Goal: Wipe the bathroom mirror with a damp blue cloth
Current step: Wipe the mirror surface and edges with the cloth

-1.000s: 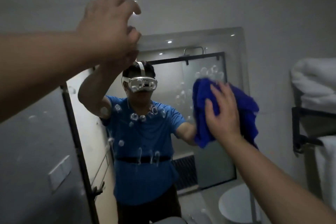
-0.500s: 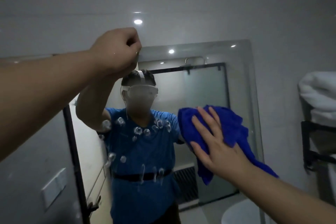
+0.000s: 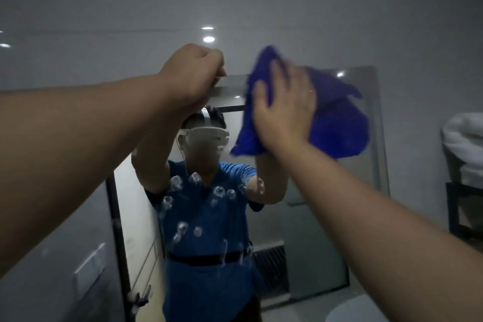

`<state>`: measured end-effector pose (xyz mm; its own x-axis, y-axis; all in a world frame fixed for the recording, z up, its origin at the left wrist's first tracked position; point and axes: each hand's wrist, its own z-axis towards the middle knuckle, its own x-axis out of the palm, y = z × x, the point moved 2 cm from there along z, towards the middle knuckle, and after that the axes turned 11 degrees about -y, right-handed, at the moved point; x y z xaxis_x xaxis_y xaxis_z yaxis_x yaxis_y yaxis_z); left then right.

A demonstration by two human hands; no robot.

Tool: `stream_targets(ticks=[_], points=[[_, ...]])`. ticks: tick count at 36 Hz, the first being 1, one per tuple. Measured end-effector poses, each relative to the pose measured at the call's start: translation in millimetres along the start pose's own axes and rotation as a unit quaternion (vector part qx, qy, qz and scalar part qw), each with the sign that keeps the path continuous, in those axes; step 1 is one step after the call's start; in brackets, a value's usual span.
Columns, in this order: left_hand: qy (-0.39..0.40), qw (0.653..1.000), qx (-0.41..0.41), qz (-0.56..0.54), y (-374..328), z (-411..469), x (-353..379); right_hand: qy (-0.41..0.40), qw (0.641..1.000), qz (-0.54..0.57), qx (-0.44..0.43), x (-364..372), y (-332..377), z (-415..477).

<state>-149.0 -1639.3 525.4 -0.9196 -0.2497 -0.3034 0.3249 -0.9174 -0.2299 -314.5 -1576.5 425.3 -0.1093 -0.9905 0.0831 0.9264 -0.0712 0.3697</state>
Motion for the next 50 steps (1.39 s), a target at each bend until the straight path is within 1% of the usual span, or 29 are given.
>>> stream_targets(ticks=[2,4,5,7,9,11,13,14,16,18,20,21,23,24,25,26,28,30,32,33,35,38,40,41,43,45,46,48,50], points=[[-0.011,1.000,-0.011,-0.008,0.5,0.8,0.9,0.040,0.996,0.018,-0.084,2.3,22.5,-42.3],[-0.020,1.000,-0.019,-0.005,3.6,-0.2,-0.1,0.079,0.985,0.054,-0.143,3.6,29.1,-90.3],[-0.019,1.000,-0.007,0.009,6.1,-0.5,-0.5,0.103,0.978,0.078,-0.166,4.4,25.7,-114.7],[-0.005,0.998,0.030,0.050,8.1,-3.3,-2.6,0.139,0.954,0.142,-0.223,6.0,7.8,-159.0],[0.013,0.996,0.050,0.076,6.5,-8.6,-5.6,0.157,0.923,0.195,-0.294,3.1,-17.9,-188.8],[0.016,0.995,0.058,0.080,5.6,-14.5,-8.0,0.170,0.898,0.198,-0.355,-1.9,-50.4,-196.4],[0.003,0.995,0.064,0.077,7.8,-17.3,-8.0,0.195,0.880,0.203,-0.383,-6.3,-82.3,-184.8],[-0.005,0.995,0.064,0.075,8.7,-18.4,-7.1,0.197,0.883,0.198,-0.377,-7.9,-96.8,-171.6],[-0.019,0.994,0.066,0.081,10.0,-19.5,-4.6,0.145,0.916,0.187,-0.325,-7.6,-113.7,-129.0],[-0.025,0.993,0.071,0.090,8.3,-19.7,-0.6,0.047,0.956,0.190,-0.217,-5.8,-112.1,-73.5],[-0.034,0.994,0.059,0.083,6.2,-19.2,2.9,-0.064,0.981,0.159,-0.086,-3.6,-91.5,-18.5],[-0.040,0.995,0.048,0.076,6.1,-18.6,3.6,-0.098,0.988,0.122,-0.013,-2.4,-75.7,3.7],[-0.050,0.996,0.027,0.066,8.0,-16.9,3.3,-0.124,0.983,0.053,0.124,1.7,-38.8,27.1],[-0.051,0.996,0.023,0.064,8.8,-15.9,3.3,-0.121,0.980,0.027,0.153,3.8,-19.6,29.2],[-0.051,0.997,0.019,0.063,9.8,-15.4,3.3,-0.102,0.983,0.004,0.152,4.5,-1.3,24.5],[-0.050,0.997,0.014,0.060,10.5,-15.0,3.5,-0.068,0.989,-0.018,0.128,4.4,14.5,14.3],[-0.051,0.997,0.004,0.055,12.5,-14.4,3.5,0.013,0.997,-0.055,0.053,3.4,32.8,-19.7],[-0.048,0.997,0.013,0.065,12.2,-15.3,2.6,0.074,0.992,-0.096,-0.018,-4.7,37.5,-61.3],[-0.042,0.997,0.022,0.067,9.1,-16.6,2.1,0.125,0.977,-0.140,-0.101,-16.0,33.5,-97.2],[-0.044,0.996,0.025,0.068,7.7,-17.1,1.6,0.140,0.968,-0.149,-0.143,-20.9,28.1,-110.6],[-0.048,0.996,0.025,0.069,6.6,-18.4,-0.6,0.145,0.958,-0.136,-0.209,-29.1,10.6,-121.4],[-0.045,0.996,0.019,0.069,7.8,-22.7,-3.6,0.140,0.952,-0.056,-0.266,-34.0,-17.5,-102.2],[-0.038,0.996,0.023,0.075,7.9,-23.7,-2.3,0.084,0.960,-0.025,-0.268,-33.0,-29.5,-76.2],[-0.038,0.996,0.026,0.075,6.2,-23.5,-2.1,0.046,0.968,-0.035,-0.246,-34.1,-30.5,-58.7],[-0.035,0.996,0.034,0.078,5.1,-23.0,-1.0,0.008,0.985,-0.053,-0.164,-32.2,-24.9,-28.5],[-0.039,0.996,0.036,0.078,5.9,-22.3,0.4,0.000,0.995,-0.044,-0.088,-22.8,-14.1,-14.8],[-0.045,0.995,0.037,0.080,6.8,-22.7,0.9,-0.006,0.997,-0.030,-0.065,-16.7,-7.7,-15.3],[-0.047,0.994,0.050,0.091,8.1,-22.5,2.7,-0.019,0.998,0.002,-0.056,-6.2,5.6,-31.1],[-0.045,0.993,0.062,0.095,8.4,-21.6,3.2,-0.024,0.995,0.040,-0.087,1.8,17.2,-61.6]])
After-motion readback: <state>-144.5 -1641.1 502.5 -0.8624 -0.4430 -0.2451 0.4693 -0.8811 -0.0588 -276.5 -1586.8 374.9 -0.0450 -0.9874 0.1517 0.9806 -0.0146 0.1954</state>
